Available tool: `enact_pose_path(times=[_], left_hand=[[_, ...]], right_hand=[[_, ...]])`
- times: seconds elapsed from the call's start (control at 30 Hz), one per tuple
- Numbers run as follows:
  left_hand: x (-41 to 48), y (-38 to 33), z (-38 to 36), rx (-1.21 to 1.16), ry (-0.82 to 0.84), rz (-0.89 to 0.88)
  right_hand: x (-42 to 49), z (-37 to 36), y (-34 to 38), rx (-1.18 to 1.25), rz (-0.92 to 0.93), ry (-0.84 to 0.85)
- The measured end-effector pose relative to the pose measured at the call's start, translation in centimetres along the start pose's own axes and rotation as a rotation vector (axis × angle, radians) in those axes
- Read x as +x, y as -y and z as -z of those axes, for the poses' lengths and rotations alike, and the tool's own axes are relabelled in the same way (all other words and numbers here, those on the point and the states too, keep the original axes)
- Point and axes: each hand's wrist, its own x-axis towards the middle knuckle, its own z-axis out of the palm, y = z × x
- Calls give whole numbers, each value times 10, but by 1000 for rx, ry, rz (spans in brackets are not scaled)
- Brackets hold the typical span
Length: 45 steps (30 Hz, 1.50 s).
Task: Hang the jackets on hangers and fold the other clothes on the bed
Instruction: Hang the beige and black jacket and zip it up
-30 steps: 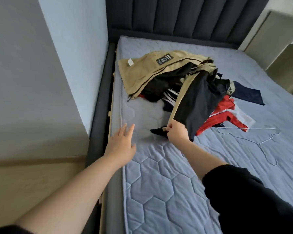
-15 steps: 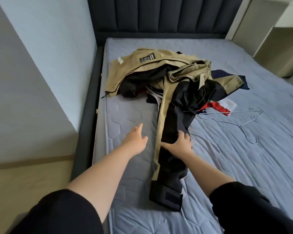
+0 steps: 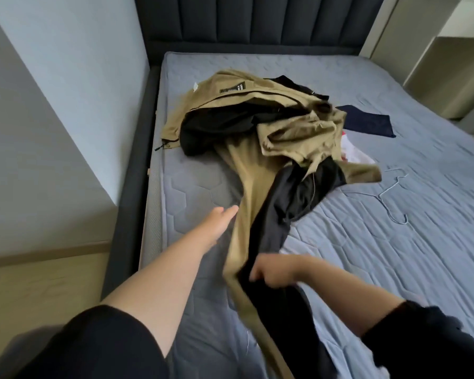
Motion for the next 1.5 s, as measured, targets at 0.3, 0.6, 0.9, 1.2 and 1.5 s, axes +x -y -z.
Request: enact_pose_path(times=[0.3,0.6,0.9,1.2,1.5], left_hand=[[-6,22,-38,287,33,34],[-6,36,-31,94,16,200],[-7,41,-10,221,132,-19],[-12,29,19,216,268,-130],[-30,32,49,386,487,7]], right_hand=[[-8,1,-45,577,-341,-760],[26,39,-79,1667,-667,-958],[42,26,-86,1775,-678,-1071],[52,17,-61,1716,-648,-1119],[33,40,-54,2277,-45,-909]])
